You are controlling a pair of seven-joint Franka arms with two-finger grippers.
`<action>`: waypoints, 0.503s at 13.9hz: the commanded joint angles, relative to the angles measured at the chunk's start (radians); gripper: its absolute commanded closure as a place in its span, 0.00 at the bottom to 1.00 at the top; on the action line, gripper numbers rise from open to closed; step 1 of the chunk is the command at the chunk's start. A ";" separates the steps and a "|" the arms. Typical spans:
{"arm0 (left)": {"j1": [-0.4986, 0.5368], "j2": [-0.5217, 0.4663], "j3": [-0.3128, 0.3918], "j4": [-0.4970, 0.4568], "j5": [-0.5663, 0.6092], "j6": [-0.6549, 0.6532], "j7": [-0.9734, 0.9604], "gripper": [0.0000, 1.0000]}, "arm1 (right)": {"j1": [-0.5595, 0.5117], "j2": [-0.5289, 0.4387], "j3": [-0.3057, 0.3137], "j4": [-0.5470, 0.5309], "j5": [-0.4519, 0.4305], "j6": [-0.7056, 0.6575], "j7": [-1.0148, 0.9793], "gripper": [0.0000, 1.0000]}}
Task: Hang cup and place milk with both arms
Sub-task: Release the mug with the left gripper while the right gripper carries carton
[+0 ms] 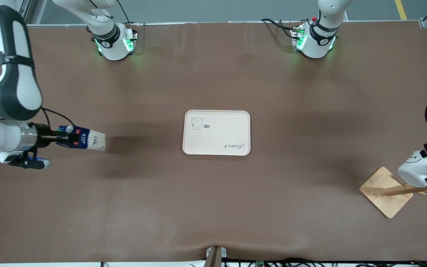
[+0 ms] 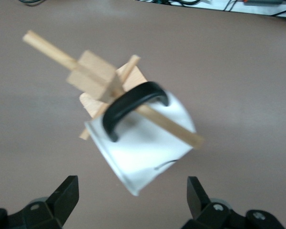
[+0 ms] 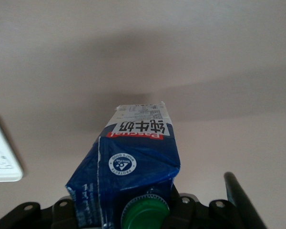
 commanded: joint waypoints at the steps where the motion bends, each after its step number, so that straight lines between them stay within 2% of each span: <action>1: 0.004 -0.067 -0.058 -0.008 -0.006 -0.097 -0.097 0.00 | -0.040 -0.057 0.026 -0.100 -0.030 0.041 -0.017 0.96; 5: 0.004 -0.150 -0.105 0.000 0.001 -0.193 -0.114 0.00 | -0.072 -0.191 0.026 -0.333 -0.056 0.192 -0.019 0.95; 7: 0.004 -0.170 -0.122 0.041 0.001 -0.252 -0.112 0.00 | -0.095 -0.212 0.026 -0.404 -0.062 0.243 -0.024 0.95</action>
